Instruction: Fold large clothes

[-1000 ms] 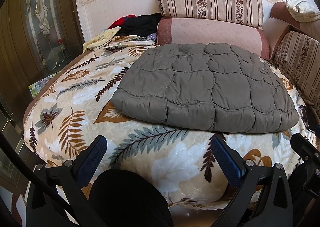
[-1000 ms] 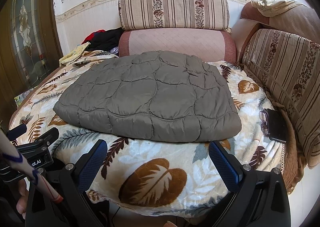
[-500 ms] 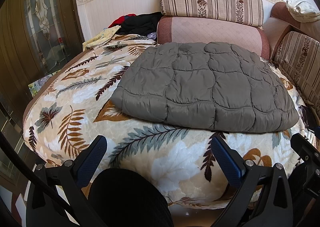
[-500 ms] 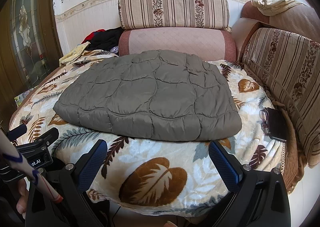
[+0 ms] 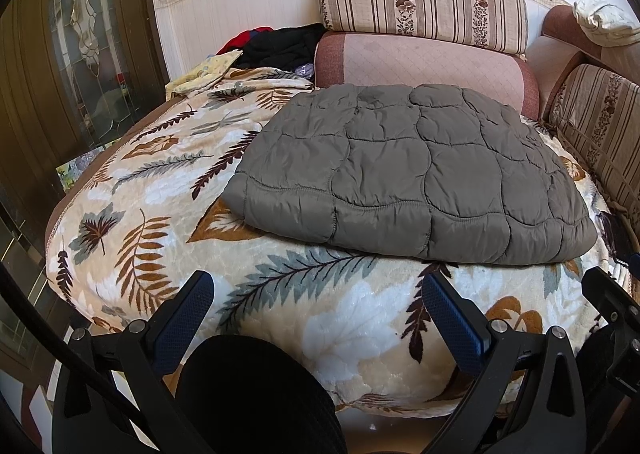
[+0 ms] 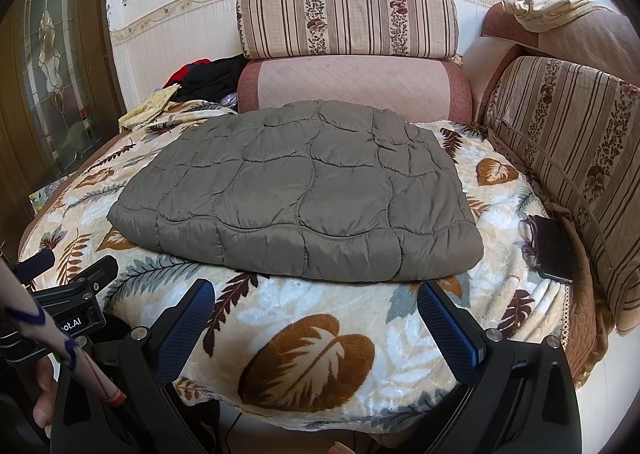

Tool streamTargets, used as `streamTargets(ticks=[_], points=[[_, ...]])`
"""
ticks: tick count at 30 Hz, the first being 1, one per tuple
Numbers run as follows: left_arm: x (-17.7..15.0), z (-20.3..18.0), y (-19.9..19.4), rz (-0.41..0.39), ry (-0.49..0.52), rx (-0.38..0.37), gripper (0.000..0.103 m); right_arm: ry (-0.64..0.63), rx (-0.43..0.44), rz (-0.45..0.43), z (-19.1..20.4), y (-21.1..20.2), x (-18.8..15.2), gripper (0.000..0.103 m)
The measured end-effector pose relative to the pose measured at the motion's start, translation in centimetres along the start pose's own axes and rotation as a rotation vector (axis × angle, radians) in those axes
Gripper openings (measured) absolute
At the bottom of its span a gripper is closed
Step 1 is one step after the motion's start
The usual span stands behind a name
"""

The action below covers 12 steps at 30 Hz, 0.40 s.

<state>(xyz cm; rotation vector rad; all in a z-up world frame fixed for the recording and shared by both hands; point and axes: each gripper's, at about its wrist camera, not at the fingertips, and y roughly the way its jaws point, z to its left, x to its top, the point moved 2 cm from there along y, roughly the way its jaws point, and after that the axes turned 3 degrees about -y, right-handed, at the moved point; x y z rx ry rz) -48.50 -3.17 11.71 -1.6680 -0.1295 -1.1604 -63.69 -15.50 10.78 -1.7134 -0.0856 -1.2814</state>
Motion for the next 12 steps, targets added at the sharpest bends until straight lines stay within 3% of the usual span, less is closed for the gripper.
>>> streamTargets(ticks=[12], points=[[-0.74,0.01,-0.08,0.002,-0.009,-0.002,0.103,0.001,-0.001,0.000,0.04,-0.07,-0.11,0.103]])
